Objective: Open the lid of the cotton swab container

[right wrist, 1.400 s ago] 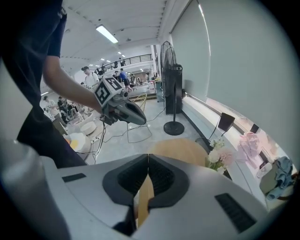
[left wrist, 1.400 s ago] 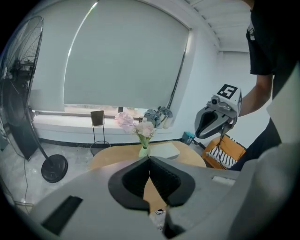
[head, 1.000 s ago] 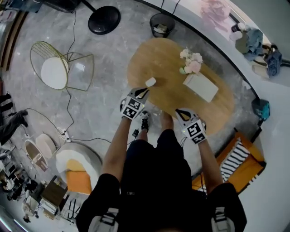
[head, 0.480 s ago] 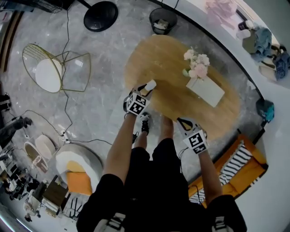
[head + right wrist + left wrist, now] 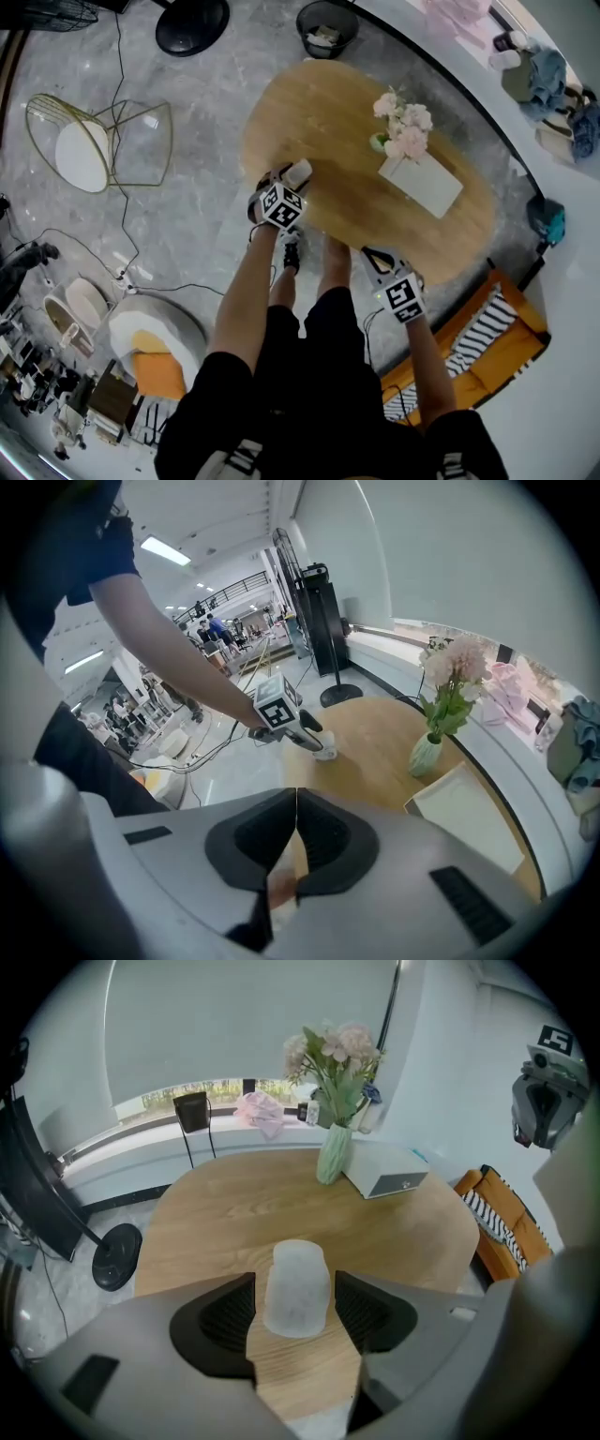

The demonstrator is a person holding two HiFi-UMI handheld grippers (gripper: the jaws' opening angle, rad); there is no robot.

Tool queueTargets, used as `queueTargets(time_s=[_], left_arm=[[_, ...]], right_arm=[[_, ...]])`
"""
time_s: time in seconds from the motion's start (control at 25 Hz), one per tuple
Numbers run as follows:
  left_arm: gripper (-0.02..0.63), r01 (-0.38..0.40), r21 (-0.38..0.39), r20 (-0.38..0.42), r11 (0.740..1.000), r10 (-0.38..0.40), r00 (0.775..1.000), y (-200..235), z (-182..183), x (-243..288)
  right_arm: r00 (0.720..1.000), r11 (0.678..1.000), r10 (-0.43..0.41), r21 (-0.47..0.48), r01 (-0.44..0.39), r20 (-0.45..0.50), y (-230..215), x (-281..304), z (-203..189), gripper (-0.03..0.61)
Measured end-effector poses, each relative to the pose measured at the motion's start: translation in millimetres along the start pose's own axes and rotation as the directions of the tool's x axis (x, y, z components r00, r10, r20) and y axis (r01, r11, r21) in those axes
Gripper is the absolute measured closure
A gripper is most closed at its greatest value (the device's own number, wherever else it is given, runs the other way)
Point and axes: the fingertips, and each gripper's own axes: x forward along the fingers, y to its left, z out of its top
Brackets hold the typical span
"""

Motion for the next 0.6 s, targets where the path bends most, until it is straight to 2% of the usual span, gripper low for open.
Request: queueTargets(time_s=[0.44, 0.6], left_arm=[[0.374, 0.008, -0.044, -0.023, 0.999, -0.009, 1.0, 3, -5, 17], [0.38, 0.014, -0.036, -0.022, 0.999, -0.015, 1.0, 1, -5, 19]], right_arm=[[0.999, 1.0, 0.019, 0.019, -0.018, -0.033, -1, 1, -12, 0.581], [0.999, 1.0, 0.017, 0.023, -0.017, -0.038, 1, 5, -18, 0.581]])
